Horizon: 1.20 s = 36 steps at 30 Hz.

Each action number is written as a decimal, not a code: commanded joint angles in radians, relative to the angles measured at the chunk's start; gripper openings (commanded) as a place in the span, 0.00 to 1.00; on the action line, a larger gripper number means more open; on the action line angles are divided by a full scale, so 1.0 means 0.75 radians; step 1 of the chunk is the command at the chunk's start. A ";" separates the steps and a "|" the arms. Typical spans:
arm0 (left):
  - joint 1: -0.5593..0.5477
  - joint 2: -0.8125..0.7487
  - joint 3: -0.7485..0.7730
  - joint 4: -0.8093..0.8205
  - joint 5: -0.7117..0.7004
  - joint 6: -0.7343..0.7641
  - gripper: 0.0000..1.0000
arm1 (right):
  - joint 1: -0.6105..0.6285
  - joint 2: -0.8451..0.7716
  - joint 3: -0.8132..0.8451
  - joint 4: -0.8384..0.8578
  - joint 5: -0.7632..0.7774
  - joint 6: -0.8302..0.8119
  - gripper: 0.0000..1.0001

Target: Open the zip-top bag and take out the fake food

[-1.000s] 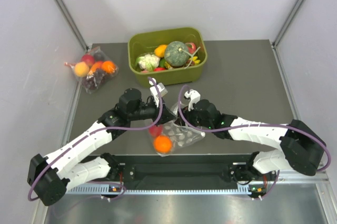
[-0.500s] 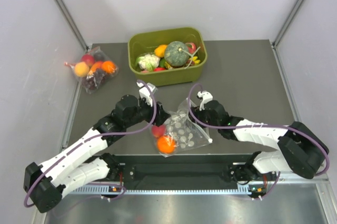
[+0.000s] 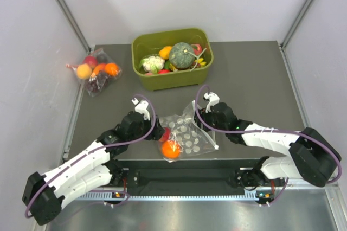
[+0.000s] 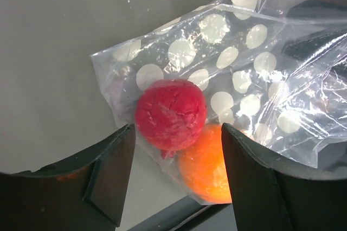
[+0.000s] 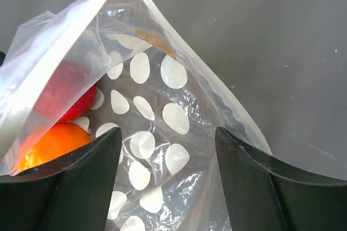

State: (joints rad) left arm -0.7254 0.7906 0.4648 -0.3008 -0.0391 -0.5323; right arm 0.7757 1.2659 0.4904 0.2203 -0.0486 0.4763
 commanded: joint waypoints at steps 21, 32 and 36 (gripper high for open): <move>-0.004 0.140 -0.231 0.474 0.195 -0.153 0.10 | 0.025 -0.066 -0.073 0.269 -0.428 -0.060 0.70; -0.004 0.287 -0.301 0.781 0.330 -0.162 0.00 | 0.154 0.032 -0.104 0.434 -0.449 -0.001 0.80; -0.006 0.337 -0.303 0.853 0.365 -0.137 0.00 | 0.179 0.116 -0.077 0.496 -0.401 0.024 0.81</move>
State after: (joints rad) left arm -0.7265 1.0309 0.2455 0.1978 0.1905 -0.6518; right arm 0.8906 1.3167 0.4068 0.4942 -0.3725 0.4751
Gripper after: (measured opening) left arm 0.012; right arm 0.804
